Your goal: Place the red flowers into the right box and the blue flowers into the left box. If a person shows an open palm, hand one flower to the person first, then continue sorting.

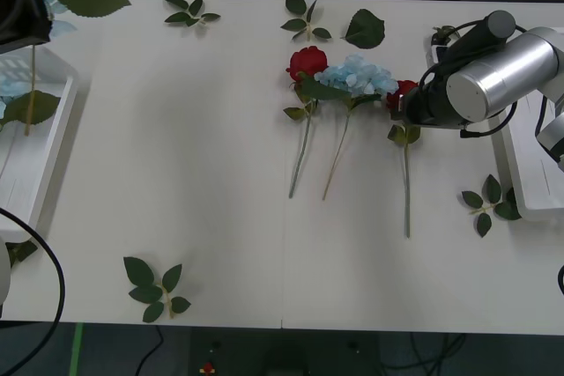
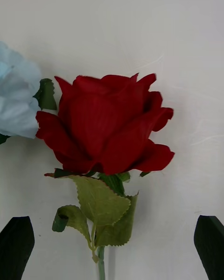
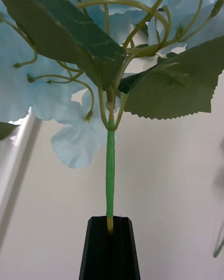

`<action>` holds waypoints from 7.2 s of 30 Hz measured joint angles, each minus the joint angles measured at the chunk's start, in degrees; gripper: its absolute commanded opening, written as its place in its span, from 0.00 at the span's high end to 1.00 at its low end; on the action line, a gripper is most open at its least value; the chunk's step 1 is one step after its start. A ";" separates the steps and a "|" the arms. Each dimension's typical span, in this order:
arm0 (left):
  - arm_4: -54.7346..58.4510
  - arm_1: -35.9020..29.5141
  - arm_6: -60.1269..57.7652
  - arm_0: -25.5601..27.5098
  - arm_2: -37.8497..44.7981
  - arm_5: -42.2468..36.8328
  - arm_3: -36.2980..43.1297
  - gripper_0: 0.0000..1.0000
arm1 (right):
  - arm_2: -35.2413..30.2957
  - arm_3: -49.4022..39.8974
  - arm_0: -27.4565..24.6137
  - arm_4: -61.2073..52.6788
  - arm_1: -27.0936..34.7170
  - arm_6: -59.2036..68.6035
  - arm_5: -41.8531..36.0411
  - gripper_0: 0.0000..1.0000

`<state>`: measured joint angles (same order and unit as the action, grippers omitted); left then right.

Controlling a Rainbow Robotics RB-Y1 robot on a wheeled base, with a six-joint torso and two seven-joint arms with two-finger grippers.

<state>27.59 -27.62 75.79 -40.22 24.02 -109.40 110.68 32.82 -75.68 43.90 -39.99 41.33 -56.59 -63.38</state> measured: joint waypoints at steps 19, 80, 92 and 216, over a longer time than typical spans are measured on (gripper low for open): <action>-0.99 -7.84 14.59 16.08 10.08 11.38 -2.70 1.00 | 1.12 13.41 -0.79 10.60 -9.14 0.01 10.64 0.40; -3.86 -7.96 40.75 25.31 4.12 67.05 -38.61 0.00 | -33.44 -23.00 -20.73 -3.81 4.35 -11.59 14.90 1.00; -3.93 -7.97 40.95 25.31 3.80 67.09 -38.60 0.00 | -35.92 -26.77 -23.72 -9.09 4.44 -19.67 32.59 1.00; -5.91 -8.07 41.08 25.31 0.85 69.47 -38.58 0.00 | -34.60 -18.37 -16.27 -33.77 5.53 -60.66 30.30 0.00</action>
<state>21.68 -35.69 116.87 -14.91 24.87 -39.93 72.10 -1.78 -94.05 27.63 -73.76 46.86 -117.25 -33.08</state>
